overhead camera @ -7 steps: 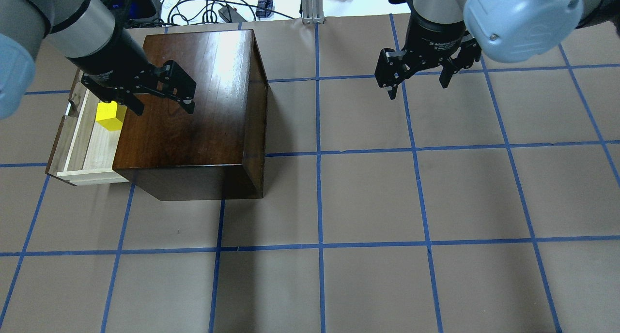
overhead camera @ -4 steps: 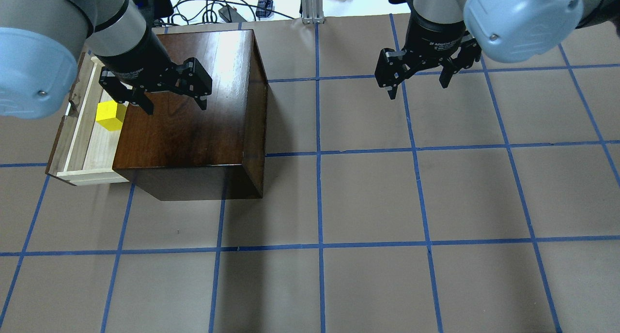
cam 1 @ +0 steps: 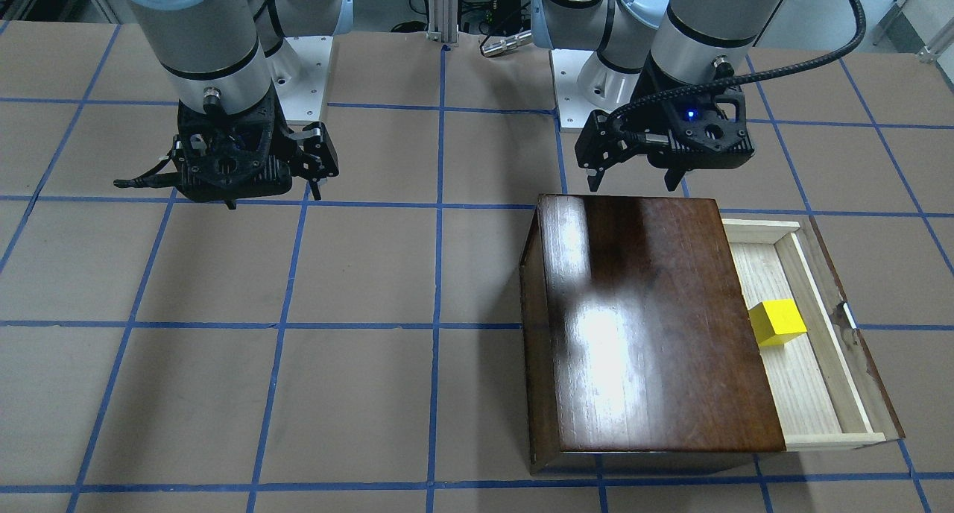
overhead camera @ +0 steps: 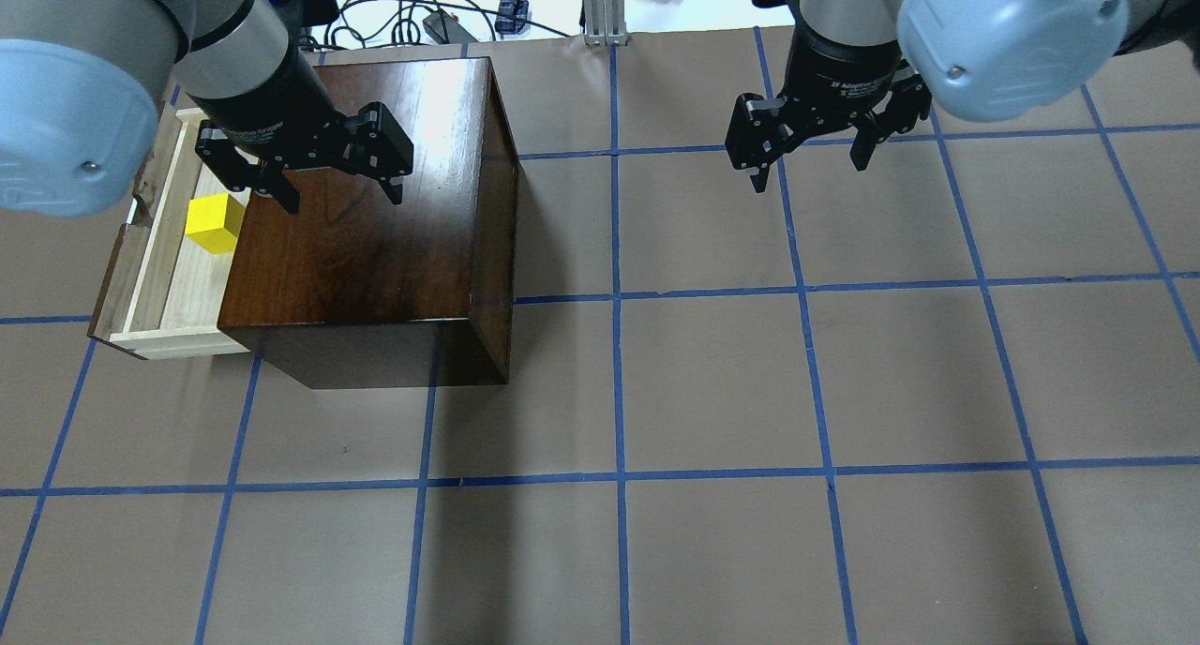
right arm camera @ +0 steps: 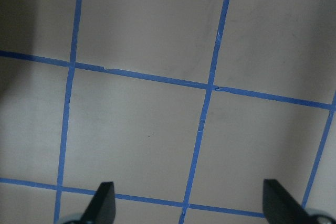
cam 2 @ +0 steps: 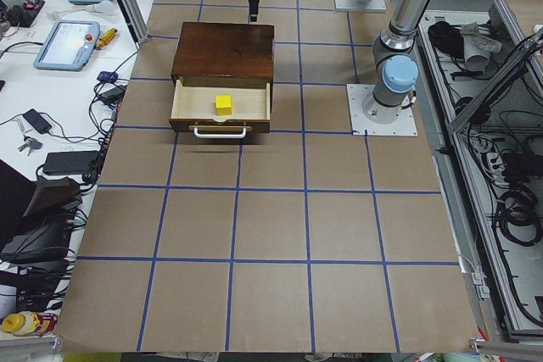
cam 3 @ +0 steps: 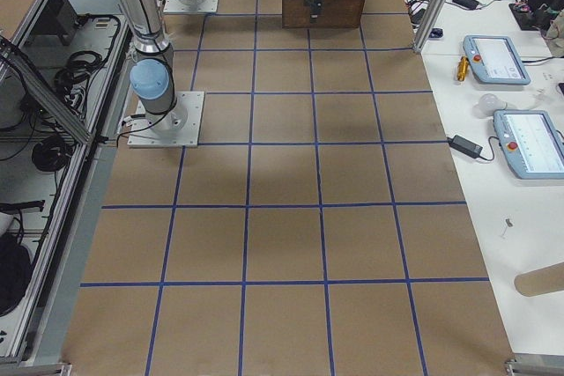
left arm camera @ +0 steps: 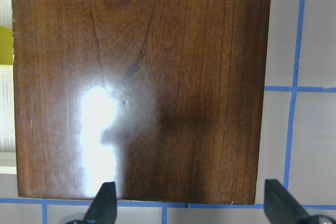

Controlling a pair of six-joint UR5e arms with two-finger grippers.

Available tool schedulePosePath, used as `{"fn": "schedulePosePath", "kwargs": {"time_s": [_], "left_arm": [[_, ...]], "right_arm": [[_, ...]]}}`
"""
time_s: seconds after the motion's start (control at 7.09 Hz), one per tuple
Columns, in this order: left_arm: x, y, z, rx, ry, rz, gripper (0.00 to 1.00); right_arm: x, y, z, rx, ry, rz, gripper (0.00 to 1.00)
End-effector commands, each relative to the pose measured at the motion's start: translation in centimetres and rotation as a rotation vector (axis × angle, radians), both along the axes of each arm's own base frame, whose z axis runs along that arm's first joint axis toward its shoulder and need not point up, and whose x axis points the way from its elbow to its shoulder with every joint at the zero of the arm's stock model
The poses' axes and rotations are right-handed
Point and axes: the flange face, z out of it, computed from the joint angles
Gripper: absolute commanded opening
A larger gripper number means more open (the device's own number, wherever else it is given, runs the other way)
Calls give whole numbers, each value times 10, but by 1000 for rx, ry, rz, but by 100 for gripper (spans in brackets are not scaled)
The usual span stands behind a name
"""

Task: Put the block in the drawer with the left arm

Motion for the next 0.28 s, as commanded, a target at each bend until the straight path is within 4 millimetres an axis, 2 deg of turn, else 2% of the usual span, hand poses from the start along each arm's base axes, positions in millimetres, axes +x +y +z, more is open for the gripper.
{"fn": "schedulePosePath", "kwargs": {"time_s": [0.0,0.14], "left_arm": [[1,0,2,-4,-1,-18,100],[1,0,2,-4,-1,-22,100]], "right_arm": [[0,0,0,0,0,1,100],[0,0,0,0,0,1,100]]}}
